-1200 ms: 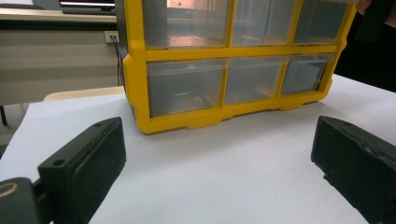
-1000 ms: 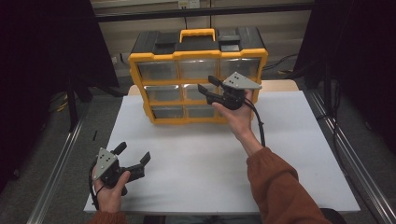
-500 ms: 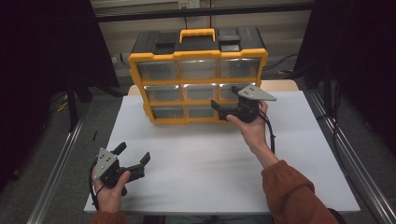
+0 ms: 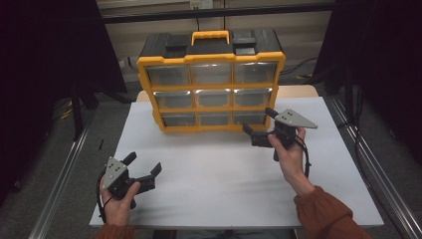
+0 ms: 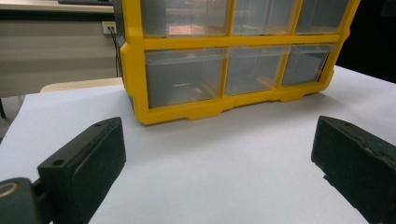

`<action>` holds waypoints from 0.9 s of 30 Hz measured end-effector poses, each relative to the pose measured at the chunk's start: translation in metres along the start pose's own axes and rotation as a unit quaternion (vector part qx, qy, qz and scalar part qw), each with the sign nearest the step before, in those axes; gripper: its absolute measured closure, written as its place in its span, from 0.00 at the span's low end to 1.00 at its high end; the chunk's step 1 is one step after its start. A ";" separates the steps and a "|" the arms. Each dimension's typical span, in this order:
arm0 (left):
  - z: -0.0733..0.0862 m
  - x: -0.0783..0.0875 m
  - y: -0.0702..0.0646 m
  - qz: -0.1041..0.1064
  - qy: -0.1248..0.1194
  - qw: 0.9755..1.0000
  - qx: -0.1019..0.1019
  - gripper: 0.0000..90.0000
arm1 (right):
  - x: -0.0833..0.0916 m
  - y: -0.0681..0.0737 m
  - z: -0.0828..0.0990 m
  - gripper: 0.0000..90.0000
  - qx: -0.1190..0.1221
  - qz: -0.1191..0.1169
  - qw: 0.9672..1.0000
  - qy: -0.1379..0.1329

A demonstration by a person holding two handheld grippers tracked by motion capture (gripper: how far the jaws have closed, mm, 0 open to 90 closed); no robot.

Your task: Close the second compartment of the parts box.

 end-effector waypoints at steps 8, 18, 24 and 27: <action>-0.001 0.001 0.000 -0.001 -0.003 1.000 -0.002 0.04 | 0.031 -0.001 0.018 0.03 0.013 0.016 1.000 0.010; 0.000 0.002 0.000 -0.006 -0.001 1.000 -0.001 0.04 | 0.073 -0.007 0.029 0.03 0.004 0.030 0.999 0.015; 0.001 0.002 0.001 -0.010 0.002 1.000 -0.004 0.04 | 0.097 -0.019 0.041 0.03 -0.002 0.047 0.998 0.029; 0.000 0.003 0.001 -0.012 -0.002 1.000 0.003 0.04 | 0.108 -0.022 0.045 0.03 -0.004 0.054 0.998 0.034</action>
Point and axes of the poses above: each handheld gripper's, and its own axes: x roughly backward along the jaws, z roughly out of its underside, y roughly to its left, the point moved 8 cm from there along -x, roughly forward along the jaws
